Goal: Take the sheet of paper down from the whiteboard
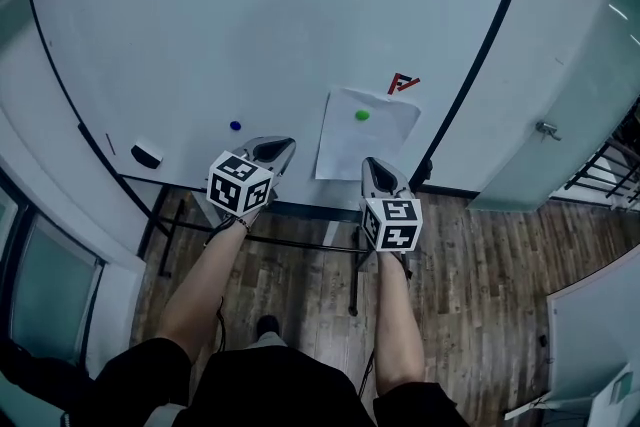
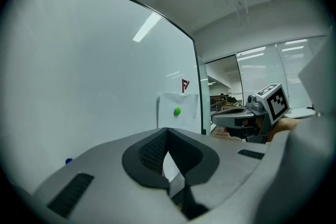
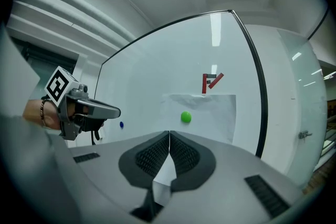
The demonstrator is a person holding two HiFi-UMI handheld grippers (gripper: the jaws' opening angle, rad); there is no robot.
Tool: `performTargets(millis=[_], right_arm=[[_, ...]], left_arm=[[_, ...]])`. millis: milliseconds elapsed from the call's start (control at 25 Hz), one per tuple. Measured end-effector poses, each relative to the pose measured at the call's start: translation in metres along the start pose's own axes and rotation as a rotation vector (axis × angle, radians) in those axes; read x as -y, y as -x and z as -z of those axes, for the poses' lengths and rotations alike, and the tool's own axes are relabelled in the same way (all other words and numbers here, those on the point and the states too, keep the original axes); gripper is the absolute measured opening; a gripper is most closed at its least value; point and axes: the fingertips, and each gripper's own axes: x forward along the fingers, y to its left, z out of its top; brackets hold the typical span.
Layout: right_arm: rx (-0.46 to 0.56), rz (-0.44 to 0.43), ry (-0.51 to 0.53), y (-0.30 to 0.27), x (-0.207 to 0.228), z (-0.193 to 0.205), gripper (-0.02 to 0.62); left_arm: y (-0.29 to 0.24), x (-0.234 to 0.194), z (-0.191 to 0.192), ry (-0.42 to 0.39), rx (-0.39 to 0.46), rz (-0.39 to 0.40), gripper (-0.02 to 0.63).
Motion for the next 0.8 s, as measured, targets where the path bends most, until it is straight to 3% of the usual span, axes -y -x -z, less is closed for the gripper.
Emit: performTargets(millis=[360, 800], right_arm=[[0.012, 0.043, -0.006, -0.042, 0.018, -0.013, 0.025], [0.003, 0.087, -0.01, -0.066, 0.028, -0.015, 0.025]], left_arm=[[-0.04, -0.031, -0.01, -0.031, -0.007, 0.044, 0.02], [-0.073, -0.03, -0.022, -0.083, 0.024, 0.14, 0.02]])
